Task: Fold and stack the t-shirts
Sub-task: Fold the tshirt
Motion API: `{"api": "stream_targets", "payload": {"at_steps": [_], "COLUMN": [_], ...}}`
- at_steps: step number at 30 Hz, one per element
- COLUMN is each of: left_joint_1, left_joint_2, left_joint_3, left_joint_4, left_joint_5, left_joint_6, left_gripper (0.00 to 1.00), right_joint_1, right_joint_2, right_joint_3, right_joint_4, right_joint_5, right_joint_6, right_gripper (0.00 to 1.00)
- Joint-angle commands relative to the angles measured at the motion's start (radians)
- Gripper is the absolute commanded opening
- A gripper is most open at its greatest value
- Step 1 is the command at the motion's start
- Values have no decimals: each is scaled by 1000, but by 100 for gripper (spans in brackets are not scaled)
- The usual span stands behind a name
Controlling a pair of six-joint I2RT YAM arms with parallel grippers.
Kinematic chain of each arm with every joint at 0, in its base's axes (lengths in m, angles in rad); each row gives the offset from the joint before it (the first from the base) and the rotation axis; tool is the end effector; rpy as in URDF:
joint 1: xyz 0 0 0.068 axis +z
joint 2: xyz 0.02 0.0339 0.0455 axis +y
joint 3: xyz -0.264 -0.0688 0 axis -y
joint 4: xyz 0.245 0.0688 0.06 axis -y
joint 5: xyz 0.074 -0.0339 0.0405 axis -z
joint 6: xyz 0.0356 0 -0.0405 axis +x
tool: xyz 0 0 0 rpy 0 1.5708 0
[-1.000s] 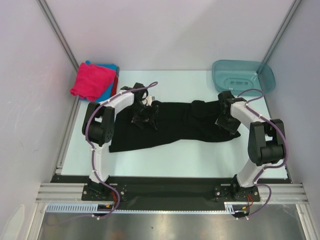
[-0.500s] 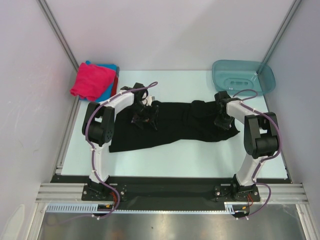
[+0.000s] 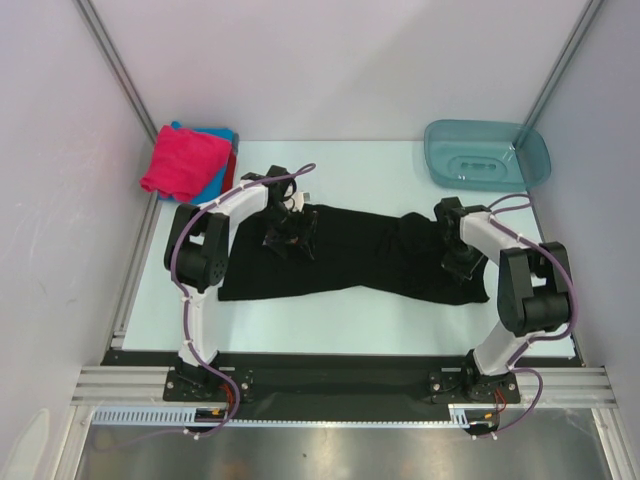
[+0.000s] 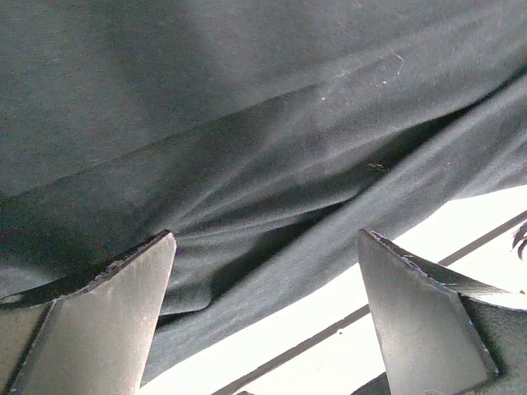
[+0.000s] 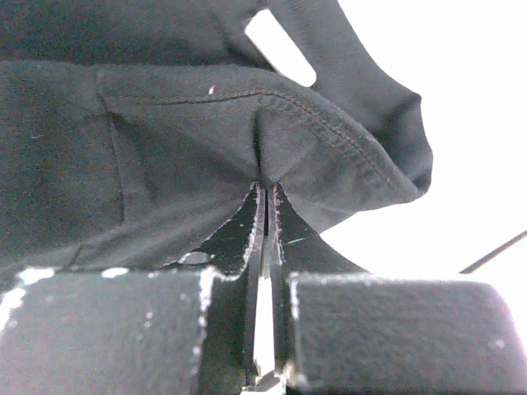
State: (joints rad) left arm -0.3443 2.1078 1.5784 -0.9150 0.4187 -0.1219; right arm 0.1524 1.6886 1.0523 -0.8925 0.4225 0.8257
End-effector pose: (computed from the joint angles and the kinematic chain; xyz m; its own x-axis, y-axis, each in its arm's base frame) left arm 0.3813 -0.1521 0.1627 -0.9702 0.2299 -0.0761 0.2404 0.8772 -0.4157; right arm 0.2871 0.0293 0.1720 -0.7589 0.5617 -0.3296 0.6435 0.7245 -0.2469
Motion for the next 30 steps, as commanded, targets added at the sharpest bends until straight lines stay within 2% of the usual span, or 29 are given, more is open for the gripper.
{"api": "stream_targets", "payload": {"at_steps": [1, 5, 6, 7, 8, 10, 13, 17, 21, 27, 30], "left_joint_1": [13, 13, 13, 16, 19, 25, 39, 62, 82, 85, 87], "left_joint_2": [-2, 11, 15, 15, 12, -3, -26, -55, -78, 7, 1], "left_joint_3": [-1, -1, -3, -4, -6, -17, -31, -38, 0, 231, 246], "left_joint_4": [8, -2, -5, -8, -10, -8, -8, 7, 45, 59, 96], "left_joint_5": [-18, 2, 6, 8, 9, 2, -9, -18, 31, 143, 123], "left_joint_6": [36, 47, 53, 54, 56, 56, 54, 57, 32, -34, -57], "left_gripper": [100, 100, 100, 100, 100, 100, 100, 100, 100, 100, 100], "right_joint_1": [-7, -17, -16, -10, -5, 7, 9, 12, -23, -18, -7], "right_joint_2": [-79, -90, -93, -99, -124, -161, -230, -293, -279, -156, -147], "right_joint_3": [-3, 5, 5, 3, 2, 2, 15, 61, 80, 138, 159], "right_joint_4": [-177, -253, -252, -252, -234, -226, -230, -238, -154, 1, 61], "right_joint_5": [166, 228, 226, 225, 208, 197, 165, 163, 121, -20, -79], "right_joint_6": [76, 122, 119, 106, 92, 78, 75, 66, 17, -36, -49], "right_gripper": [0, 1, 6, 15, 49, 76, 89, 91, 90, 83, 82]}}
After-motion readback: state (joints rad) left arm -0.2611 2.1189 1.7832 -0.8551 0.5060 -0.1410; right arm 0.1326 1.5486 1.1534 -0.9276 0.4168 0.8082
